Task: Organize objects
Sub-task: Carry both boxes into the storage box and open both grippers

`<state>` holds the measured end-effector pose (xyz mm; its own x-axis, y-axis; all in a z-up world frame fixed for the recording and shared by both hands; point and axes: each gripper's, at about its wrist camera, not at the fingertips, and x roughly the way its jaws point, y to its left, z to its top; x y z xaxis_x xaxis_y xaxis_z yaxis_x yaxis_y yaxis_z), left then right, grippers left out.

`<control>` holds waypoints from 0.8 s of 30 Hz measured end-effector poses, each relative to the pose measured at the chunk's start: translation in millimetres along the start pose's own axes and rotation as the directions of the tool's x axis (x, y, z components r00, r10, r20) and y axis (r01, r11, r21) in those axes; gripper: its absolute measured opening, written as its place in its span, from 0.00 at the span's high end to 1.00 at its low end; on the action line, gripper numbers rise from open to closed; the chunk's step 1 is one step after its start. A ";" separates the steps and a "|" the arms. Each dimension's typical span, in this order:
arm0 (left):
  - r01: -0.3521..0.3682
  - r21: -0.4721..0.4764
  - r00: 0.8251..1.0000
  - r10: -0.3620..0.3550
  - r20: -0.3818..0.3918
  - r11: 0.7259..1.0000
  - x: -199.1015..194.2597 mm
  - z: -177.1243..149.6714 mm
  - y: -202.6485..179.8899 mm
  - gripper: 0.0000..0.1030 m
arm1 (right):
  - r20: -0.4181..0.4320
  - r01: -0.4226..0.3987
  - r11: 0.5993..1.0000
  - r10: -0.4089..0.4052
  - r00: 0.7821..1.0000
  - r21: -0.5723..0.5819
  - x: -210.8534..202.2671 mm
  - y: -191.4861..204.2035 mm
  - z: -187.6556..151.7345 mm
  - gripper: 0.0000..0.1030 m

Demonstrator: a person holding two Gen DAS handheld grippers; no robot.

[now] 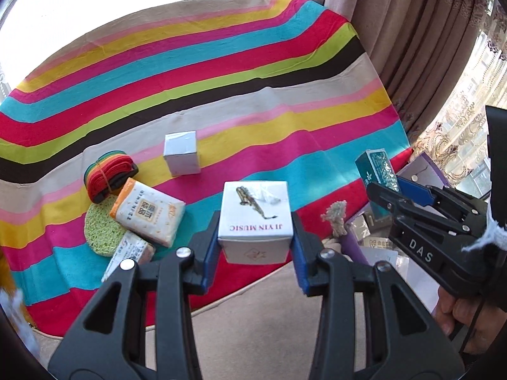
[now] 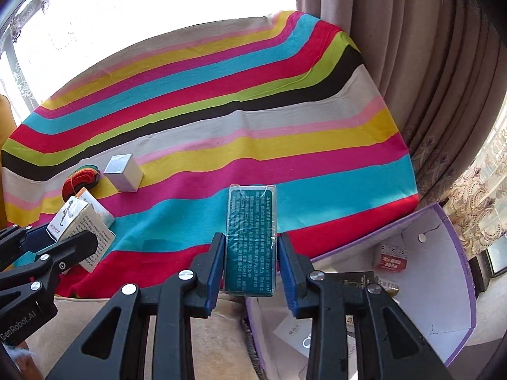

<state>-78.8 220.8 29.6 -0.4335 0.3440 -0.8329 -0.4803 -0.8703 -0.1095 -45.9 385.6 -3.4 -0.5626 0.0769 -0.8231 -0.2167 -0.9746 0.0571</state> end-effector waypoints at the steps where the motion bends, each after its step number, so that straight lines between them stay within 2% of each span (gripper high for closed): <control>1: 0.015 0.015 1.000 -0.015 -0.008 1.000 2.0 1.5 -9.4 0.58 | 0.001 0.010 1.000 -0.010 1.000 0.014 -2.1 -10.5 -2.9 0.67; 9: 0.143 0.150 0.988 -0.132 -0.083 0.978 21.3 4.2 -92.8 0.57 | 0.009 0.139 0.984 -0.141 0.990 0.114 -23.2 -95.9 -25.8 0.67; 12: 0.227 0.160 0.969 -0.207 -0.132 0.961 30.0 1.3 -113.1 0.57 | 0.007 0.188 0.971 -0.191 0.982 0.148 -32.4 -122.9 -33.1 0.67; 14: 0.275 0.136 0.953 -0.252 -0.166 0.952 35.8 0.5 -119.0 0.50 | 0.003 0.216 0.961 -0.220 0.976 0.175 -38.1 -137.2 -37.5 0.66; 15: 0.282 0.117 0.950 -0.260 -0.175 0.952 38.2 0.7 -119.3 0.39 | 0.001 0.222 0.956 -0.227 0.974 0.190 -40.2 -143.1 -39.3 0.65; 16: 0.272 0.102 0.951 -0.251 -0.183 0.957 40.4 1.4 -117.9 0.29 | 0.000 0.223 0.953 -0.228 0.974 0.203 -41.2 -148.6 -40.4 0.62; 17: 0.248 0.092 0.956 -0.228 -0.186 0.964 40.7 1.7 -115.4 0.26 | -0.001 0.225 0.951 -0.230 0.973 0.213 -41.3 -153.1 -40.9 0.58; 19: 0.210 0.087 0.967 -0.194 -0.166 0.974 35.3 2.2 -109.1 0.26 | -0.002 0.237 0.946 -0.243 0.970 0.221 -43.3 -154.6 -41.0 0.38; 21: 0.186 0.096 0.977 -0.174 -0.122 0.978 24.5 3.1 -101.7 0.25 | 0.011 0.252 0.945 -0.260 0.966 0.210 -46.0 -149.4 -39.4 0.30; 24: 0.132 0.136 0.991 -0.131 -0.014 0.982 2.8 0.3 -88.8 0.21 | 0.055 0.257 0.953 -0.269 0.962 0.160 -50.9 -132.6 -32.9 0.19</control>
<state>-37.6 299.2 37.1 -0.3557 0.4502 -0.8190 -0.6328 -0.7609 -0.1435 37.7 504.0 12.3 -0.5266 0.3477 -0.7757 -0.4789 -0.8753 -0.0672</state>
